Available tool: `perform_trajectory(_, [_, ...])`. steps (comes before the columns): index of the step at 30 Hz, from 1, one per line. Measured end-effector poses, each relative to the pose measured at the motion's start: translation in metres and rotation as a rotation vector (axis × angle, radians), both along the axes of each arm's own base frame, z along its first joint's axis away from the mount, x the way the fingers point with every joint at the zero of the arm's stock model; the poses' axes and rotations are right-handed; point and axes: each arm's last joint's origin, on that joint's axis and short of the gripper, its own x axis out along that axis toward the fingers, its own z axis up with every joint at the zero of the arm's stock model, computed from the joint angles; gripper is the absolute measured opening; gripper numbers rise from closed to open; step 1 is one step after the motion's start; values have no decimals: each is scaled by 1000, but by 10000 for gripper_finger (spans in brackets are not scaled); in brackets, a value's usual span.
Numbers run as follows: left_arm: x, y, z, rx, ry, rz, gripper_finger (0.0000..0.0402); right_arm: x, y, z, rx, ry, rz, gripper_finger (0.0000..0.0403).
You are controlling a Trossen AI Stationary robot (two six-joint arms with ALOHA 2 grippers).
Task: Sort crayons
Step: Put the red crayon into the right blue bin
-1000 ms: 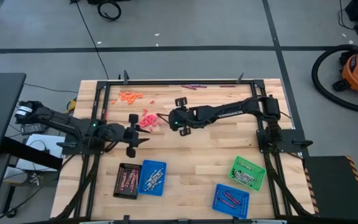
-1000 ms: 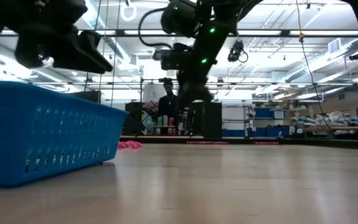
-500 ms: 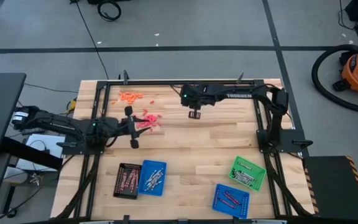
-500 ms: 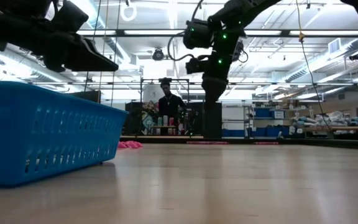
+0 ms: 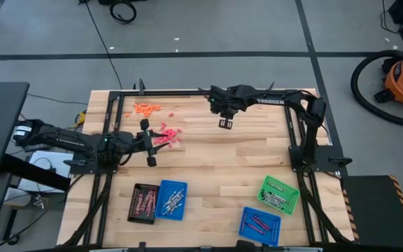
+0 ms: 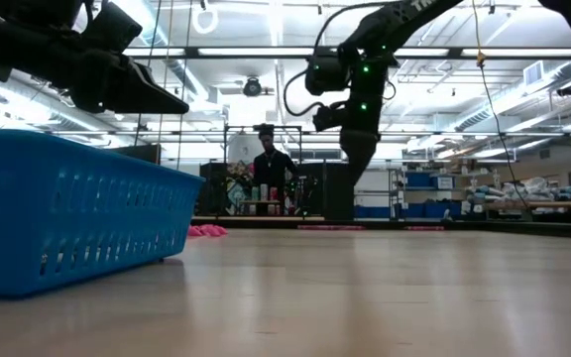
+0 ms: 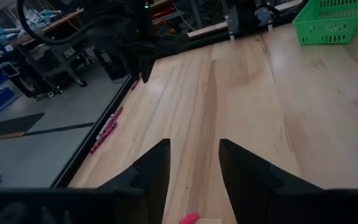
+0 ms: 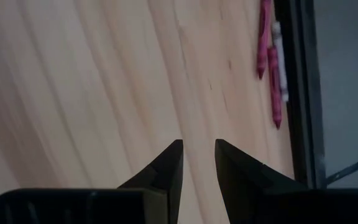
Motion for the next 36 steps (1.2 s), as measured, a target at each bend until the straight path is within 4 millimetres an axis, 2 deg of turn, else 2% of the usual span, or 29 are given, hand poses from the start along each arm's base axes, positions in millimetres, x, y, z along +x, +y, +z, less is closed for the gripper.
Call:
perform_trajectory(6, [0,0,0,-6,-2,1,149,-6,-6,-1,25,10,-43,101])
perform_trajectory(36, [0,0,0,-8,-3,2,149,-2,0,-1,64,-12,7,101])
